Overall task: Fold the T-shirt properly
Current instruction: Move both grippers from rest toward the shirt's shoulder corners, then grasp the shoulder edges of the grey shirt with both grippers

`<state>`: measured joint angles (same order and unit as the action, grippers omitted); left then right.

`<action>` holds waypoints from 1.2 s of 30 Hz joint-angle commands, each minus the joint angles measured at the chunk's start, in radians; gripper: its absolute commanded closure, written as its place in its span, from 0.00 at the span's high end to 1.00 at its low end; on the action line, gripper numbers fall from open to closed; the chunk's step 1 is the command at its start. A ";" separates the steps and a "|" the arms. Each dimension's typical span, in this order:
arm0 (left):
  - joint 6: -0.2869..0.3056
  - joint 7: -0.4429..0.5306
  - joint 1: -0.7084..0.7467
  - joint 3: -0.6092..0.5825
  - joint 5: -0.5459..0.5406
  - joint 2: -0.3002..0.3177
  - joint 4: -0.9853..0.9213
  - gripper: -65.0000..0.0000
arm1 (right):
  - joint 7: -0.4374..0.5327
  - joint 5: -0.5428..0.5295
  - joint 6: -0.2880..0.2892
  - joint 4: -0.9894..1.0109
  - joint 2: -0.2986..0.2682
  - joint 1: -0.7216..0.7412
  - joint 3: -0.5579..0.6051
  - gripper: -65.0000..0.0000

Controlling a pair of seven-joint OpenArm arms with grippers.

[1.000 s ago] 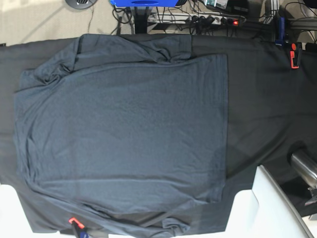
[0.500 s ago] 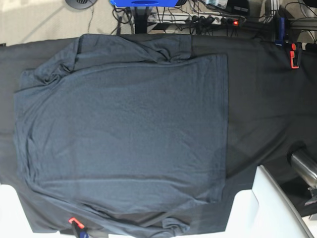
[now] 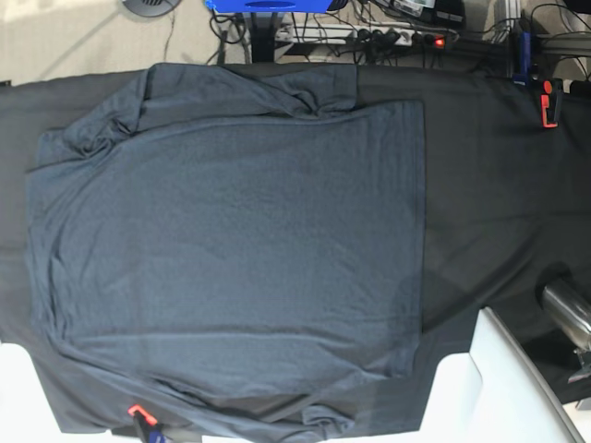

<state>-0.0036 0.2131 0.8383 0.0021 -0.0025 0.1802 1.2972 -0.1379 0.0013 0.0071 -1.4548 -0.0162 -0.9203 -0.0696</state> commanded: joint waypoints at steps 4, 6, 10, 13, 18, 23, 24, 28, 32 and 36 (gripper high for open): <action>-0.002 0.018 0.091 -0.006 0.002 0.008 0.243 0.00 | 0.016 -0.002 -0.009 -0.217 -0.008 -0.062 -0.055 0.01; -0.002 0.016 0.102 -0.011 0.002 0.009 0.292 0.00 | 0.013 -0.004 -0.006 -0.295 -0.008 -0.070 -0.068 0.01; -0.002 0.016 0.082 -0.014 -0.027 0.006 0.315 0.00 | -0.141 -0.004 0.026 -0.479 -0.014 -0.064 -0.062 0.02; 0.000 0.016 0.059 -0.014 -0.127 0.012 0.315 0.21 | -0.274 -0.004 0.158 -0.550 -0.014 -0.003 -0.068 0.02; 0.081 0.021 0.043 -0.014 -0.278 0.012 0.315 0.22 | -0.380 -0.004 0.333 -0.554 -0.008 0.091 -0.069 0.01; 0.107 0.021 0.037 -0.009 -0.279 0.012 0.315 0.22 | -0.495 0.001 0.127 -0.554 0.028 0.180 -0.109 0.00; 0.107 0.021 0.031 -0.006 -0.279 0.012 0.315 0.22 | -0.516 0.003 0.103 -0.553 0.035 0.200 -0.115 0.00; 0.107 0.018 0.013 -0.011 -0.279 0.012 0.313 0.22 | -0.635 0.007 0.100 -0.554 0.040 0.264 -0.138 0.01; 0.107 0.018 0.008 -0.012 -0.279 0.012 0.313 0.22 | -0.653 0.039 0.100 -0.554 0.032 0.286 -0.120 0.14; 0.107 0.016 -0.007 -0.012 -0.279 0.012 0.312 0.22 | -0.523 0.079 0.100 -0.554 0.038 0.277 -0.118 0.40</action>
<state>0.1024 0.2100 0.8227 -0.0105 -0.2783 0.1886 1.5967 -0.6662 0.0761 0.1120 -1.9923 0.0246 -0.6411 -0.1822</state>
